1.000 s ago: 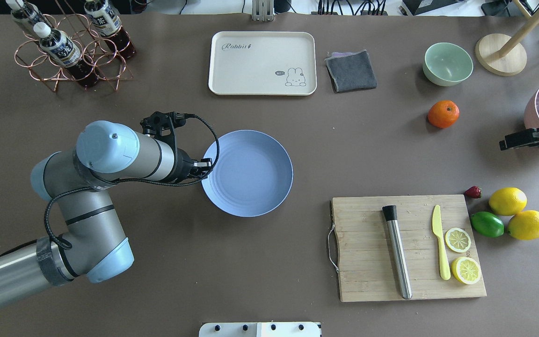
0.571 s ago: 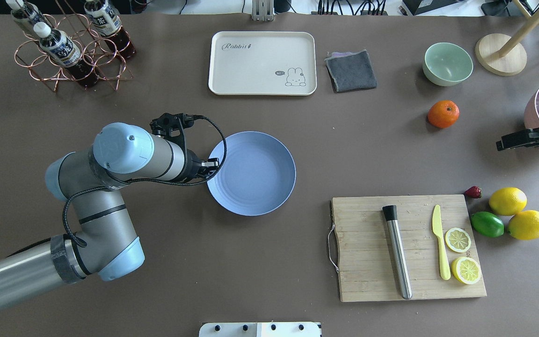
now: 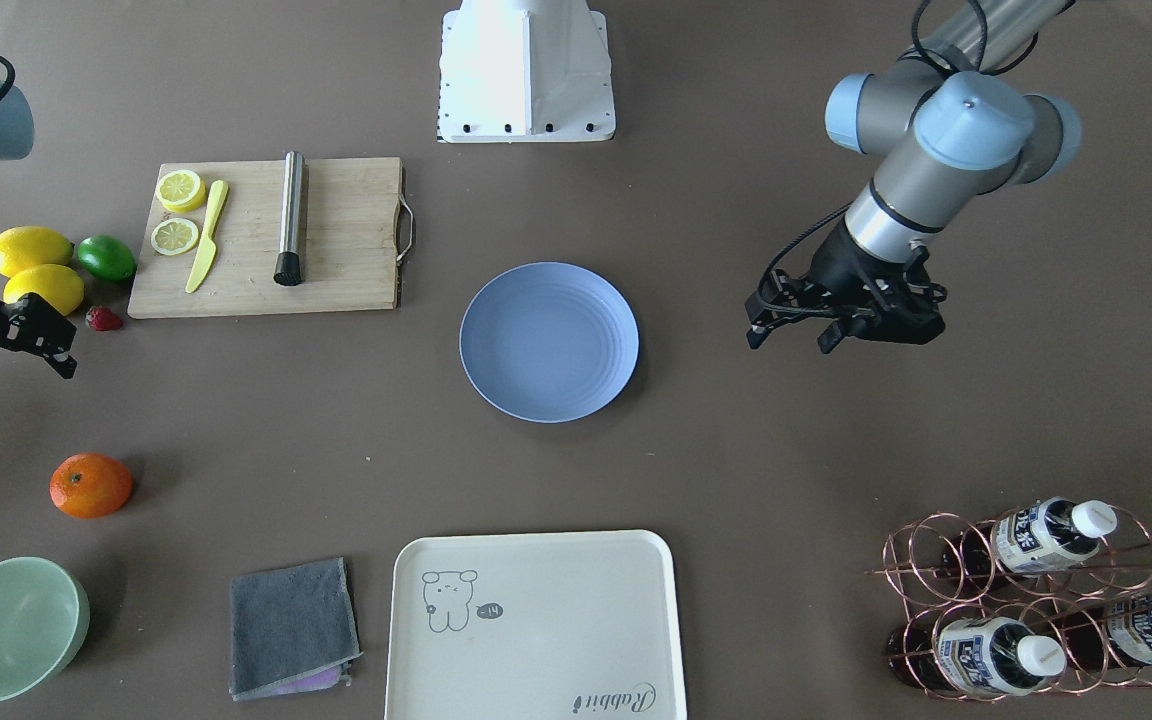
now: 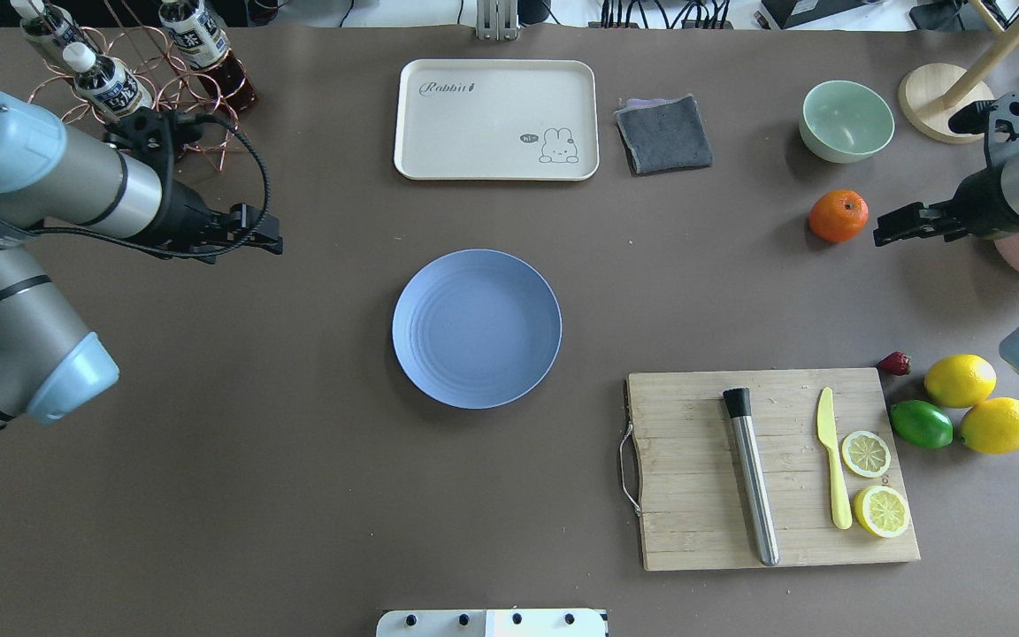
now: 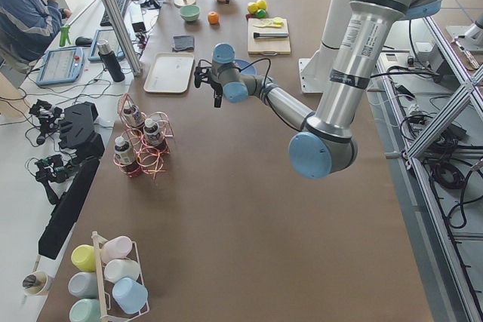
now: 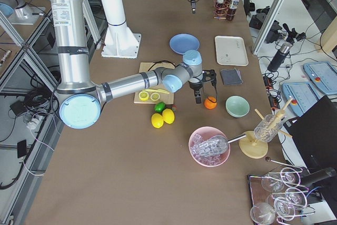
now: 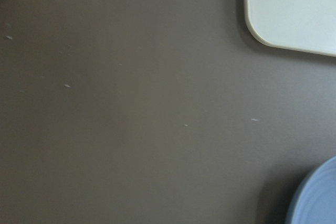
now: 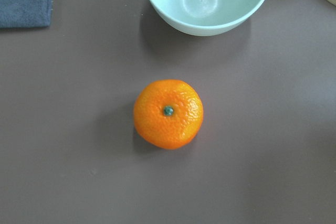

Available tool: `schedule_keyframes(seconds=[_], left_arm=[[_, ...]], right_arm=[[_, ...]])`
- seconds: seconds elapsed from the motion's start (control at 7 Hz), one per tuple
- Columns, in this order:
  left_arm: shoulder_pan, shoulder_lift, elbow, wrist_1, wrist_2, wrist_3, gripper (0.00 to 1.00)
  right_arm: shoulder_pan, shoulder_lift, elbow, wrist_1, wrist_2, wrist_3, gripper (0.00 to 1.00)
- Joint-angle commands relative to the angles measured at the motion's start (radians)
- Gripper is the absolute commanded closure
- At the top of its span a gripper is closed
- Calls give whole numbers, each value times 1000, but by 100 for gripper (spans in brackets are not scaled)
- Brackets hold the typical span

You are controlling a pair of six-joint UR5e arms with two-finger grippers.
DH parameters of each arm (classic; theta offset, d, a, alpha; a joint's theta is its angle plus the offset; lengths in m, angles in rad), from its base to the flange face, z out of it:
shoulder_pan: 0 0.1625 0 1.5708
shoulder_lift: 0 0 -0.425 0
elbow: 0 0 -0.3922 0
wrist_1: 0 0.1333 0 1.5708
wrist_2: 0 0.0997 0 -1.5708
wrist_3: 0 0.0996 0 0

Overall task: Pick orange to plate
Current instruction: 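Withdraw the left gripper while moving the right gripper above the tangerine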

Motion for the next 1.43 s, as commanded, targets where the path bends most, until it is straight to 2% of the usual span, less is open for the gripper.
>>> schedule_keyframes(seconds=[0.0, 0.14, 0.29, 0.43, 0.71, 0.86, 1.29], left_arm=[[-275, 228, -20, 12, -177, 379, 2], [-444, 248, 30, 123, -254, 687, 2], [-535, 252, 37, 274, -258, 919, 2], [-606, 250, 60, 350, -255, 1028, 2], [-640, 253, 139, 354, -264, 1072, 2], [-647, 255, 132, 345, -266, 1072, 2], [-647, 255, 118, 338, -267, 1073, 2]], right_arm=[[-30, 49, -42, -35, -23, 20, 3], [-29, 101, -79, -47, -18, 23, 3], [-29, 148, -148, -41, -18, 22, 3], [-23, 173, -194, -33, -12, 14, 3], [26, 224, -269, -38, 38, -39, 3], [37, 233, -315, -33, 52, -87, 3], [33, 244, -325, -33, 68, -46, 4]])
